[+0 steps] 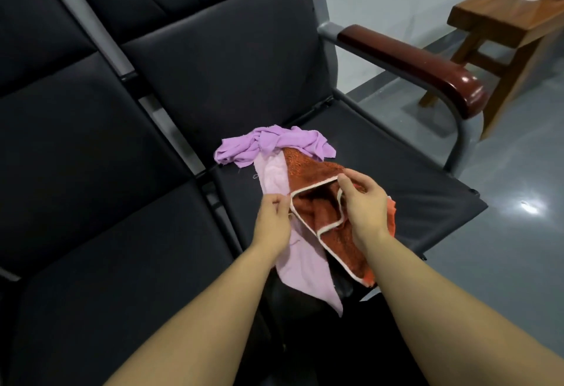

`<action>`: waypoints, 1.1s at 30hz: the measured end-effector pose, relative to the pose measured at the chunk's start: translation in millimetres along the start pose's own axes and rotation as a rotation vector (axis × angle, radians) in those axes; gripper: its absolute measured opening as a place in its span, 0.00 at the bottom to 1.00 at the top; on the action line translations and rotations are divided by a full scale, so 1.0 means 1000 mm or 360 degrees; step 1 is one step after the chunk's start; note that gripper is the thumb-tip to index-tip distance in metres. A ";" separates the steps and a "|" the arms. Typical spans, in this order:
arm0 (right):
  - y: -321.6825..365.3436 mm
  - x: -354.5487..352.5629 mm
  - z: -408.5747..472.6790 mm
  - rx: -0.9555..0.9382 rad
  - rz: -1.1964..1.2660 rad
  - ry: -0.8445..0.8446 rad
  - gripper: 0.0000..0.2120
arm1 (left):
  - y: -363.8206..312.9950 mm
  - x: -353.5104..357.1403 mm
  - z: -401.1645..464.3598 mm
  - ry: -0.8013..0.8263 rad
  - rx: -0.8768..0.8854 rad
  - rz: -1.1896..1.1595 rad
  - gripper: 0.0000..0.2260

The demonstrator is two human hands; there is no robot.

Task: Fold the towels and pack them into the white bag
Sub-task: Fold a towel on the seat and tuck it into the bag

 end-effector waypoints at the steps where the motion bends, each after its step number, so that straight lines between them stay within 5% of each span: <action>1: 0.002 0.005 -0.006 0.0003 0.0055 0.0067 0.10 | -0.006 -0.009 0.001 0.0002 -0.0024 -0.0151 0.07; 8: 0.030 0.043 -0.053 -0.0073 0.0149 0.0449 0.14 | -0.041 -0.086 -0.023 -0.0075 -0.0123 -0.0717 0.11; 13: 0.058 0.071 -0.082 0.0010 -0.0133 0.0849 0.06 | -0.053 -0.179 -0.051 -0.0284 -0.0004 -0.0359 0.13; 22: 0.129 0.171 -0.160 0.0115 -0.0318 0.1544 0.09 | -0.083 -0.352 -0.139 -0.0360 0.0386 0.0190 0.13; 26: 0.144 0.210 -0.191 -0.0220 -0.0546 0.1620 0.12 | -0.076 -0.409 -0.176 -0.0532 0.0443 0.0469 0.10; 33: 0.165 0.224 -0.232 -0.0510 -0.1633 0.1936 0.24 | -0.046 -0.487 -0.220 -0.0731 0.0355 0.0767 0.11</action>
Point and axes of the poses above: each hand's wrist, its own z-axis towards the middle knuckle, its own x-axis out of the palm, y = z × x, the point moved 2 cm from there along z, towards the middle knuckle, and after that the axes turned 12 degrees about z, right-handed, at the moved point
